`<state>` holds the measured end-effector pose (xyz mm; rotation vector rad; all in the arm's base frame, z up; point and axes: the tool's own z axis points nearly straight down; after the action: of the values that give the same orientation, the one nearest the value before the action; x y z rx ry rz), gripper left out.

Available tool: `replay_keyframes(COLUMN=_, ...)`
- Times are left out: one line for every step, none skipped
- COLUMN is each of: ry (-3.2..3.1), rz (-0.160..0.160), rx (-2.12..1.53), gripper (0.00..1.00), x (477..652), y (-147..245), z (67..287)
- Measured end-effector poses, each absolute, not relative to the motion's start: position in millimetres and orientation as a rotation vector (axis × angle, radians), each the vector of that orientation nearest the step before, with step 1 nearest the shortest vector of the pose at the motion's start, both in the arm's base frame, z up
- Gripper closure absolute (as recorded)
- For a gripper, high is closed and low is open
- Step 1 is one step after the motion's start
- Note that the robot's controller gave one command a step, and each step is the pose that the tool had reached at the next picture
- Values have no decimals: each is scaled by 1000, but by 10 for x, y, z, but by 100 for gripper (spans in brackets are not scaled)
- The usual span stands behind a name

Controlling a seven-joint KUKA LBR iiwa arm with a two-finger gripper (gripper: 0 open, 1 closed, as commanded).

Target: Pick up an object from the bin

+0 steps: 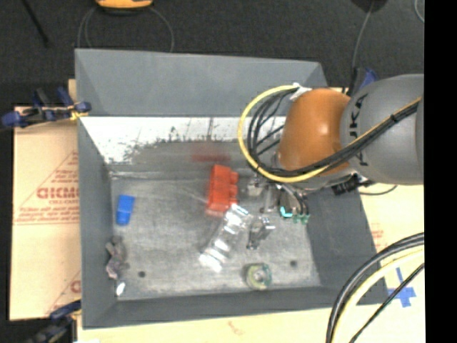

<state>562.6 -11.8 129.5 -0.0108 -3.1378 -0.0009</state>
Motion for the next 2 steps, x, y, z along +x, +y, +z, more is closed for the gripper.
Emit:
replay_keyframes(ry=-3140, rz=7, rx=373, gripper=0, x=5770, y=-4, z=975)
replay_keyframes(ry=-2984, rz=1, rx=992, gripper=0, x=5618, y=121, z=1007)
